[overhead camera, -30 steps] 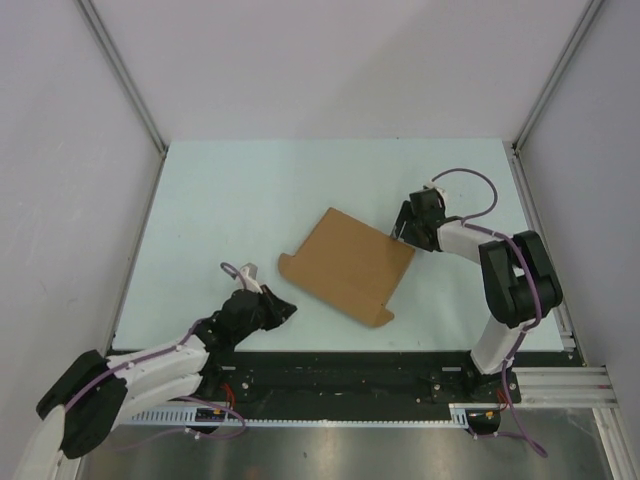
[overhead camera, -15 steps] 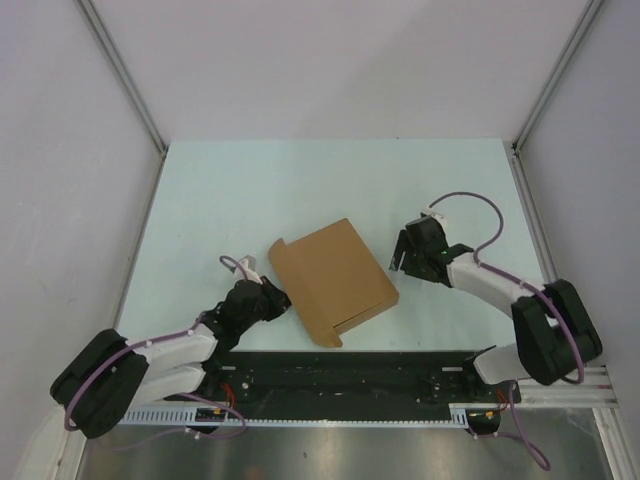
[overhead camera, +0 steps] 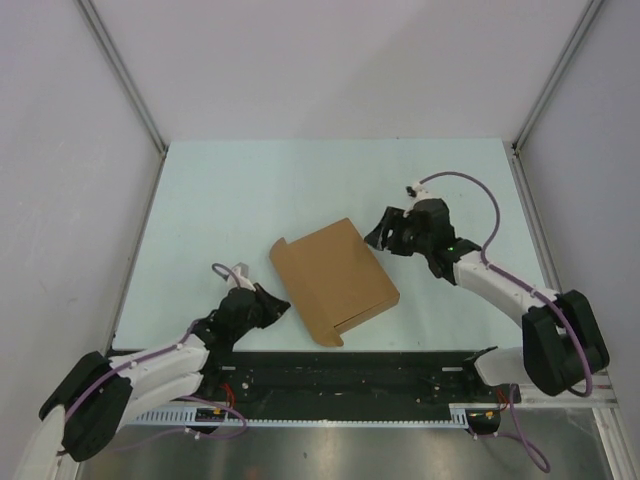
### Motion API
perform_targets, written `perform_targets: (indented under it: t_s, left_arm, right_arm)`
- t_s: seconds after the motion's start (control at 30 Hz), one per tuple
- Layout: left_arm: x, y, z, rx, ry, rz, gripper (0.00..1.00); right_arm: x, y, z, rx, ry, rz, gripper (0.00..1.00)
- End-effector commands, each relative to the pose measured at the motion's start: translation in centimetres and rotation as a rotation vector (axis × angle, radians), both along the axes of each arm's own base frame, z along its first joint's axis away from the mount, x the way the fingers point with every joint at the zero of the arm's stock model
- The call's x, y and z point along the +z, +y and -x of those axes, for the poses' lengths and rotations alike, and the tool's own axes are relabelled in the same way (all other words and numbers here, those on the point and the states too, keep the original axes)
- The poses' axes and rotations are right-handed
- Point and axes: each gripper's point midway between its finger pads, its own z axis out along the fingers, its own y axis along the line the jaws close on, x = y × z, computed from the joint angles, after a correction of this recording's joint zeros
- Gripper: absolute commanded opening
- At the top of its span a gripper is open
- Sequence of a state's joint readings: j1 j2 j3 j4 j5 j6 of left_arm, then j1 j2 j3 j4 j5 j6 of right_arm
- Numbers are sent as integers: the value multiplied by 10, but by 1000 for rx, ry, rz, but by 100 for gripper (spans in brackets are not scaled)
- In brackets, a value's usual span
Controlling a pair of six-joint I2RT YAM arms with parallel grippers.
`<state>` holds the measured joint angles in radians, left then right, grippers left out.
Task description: Fold the paper box
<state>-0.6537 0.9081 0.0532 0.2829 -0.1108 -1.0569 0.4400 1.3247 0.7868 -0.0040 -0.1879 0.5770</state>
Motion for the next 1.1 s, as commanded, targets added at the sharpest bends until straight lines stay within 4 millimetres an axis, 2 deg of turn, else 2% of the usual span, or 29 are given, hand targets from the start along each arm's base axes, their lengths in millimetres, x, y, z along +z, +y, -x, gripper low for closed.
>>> perform_targets:
  t_s: [0.0, 0.03, 0.13, 0.33, 0.4, 0.47, 0.53, 0.57, 0.6, 0.67, 0.83, 0.93, 1.0, 1.07]
  left_arm:
    - [-29, 20, 23, 48, 94, -14, 6]
    - [-30, 21, 25, 59, 99, 1, 5]
    - [-35, 25, 31, 77, 102, 26, 4]
    - [-35, 27, 31, 81, 93, 24, 3]
    - [-27, 25, 27, 73, 68, 16, 2]
    - [-13, 24, 19, 81, 30, 19, 2]
    - [0, 28, 12, 105, -10, 9, 3]
    - [-1, 31, 12, 115, -12, -2, 4]
    - [14, 30, 6, 123, -44, 7, 6]
    - [26, 38, 2, 160, -73, -8, 8]
    - [41, 54, 2, 212, -108, -46, 16]
    - [37, 54, 1, 220, -106, -38, 18]
    - [31, 49, 3, 209, -82, -13, 18]
    - [18, 43, 7, 185, -42, -1, 18]
  right_arm:
    - [6, 59, 24, 285, -17, -93, 62]
    - [-8, 63, 26, 303, 14, -81, 62]
    - [-32, 68, 31, 313, 75, -51, 60]
    - [-63, 60, 38, 316, 137, 54, 54]
    - [-74, 53, 44, 314, 176, 97, 53]
    - [-76, 48, 43, 295, 179, 123, 53]
    - [-75, 46, 44, 293, 181, 128, 53]
    - [-73, 45, 43, 287, 175, 128, 54]
    - [-68, 45, 41, 279, 162, 120, 55]
    - [-59, 42, 36, 258, 141, 104, 60]
    - [-3, 28, 18, 149, 14, 58, 69]
    - [18, 11, 6, 84, -47, 67, 66]
    - [14, -1, 0, 59, -44, 84, 61]
    - [0, -4, -1, 65, -9, 111, 53]
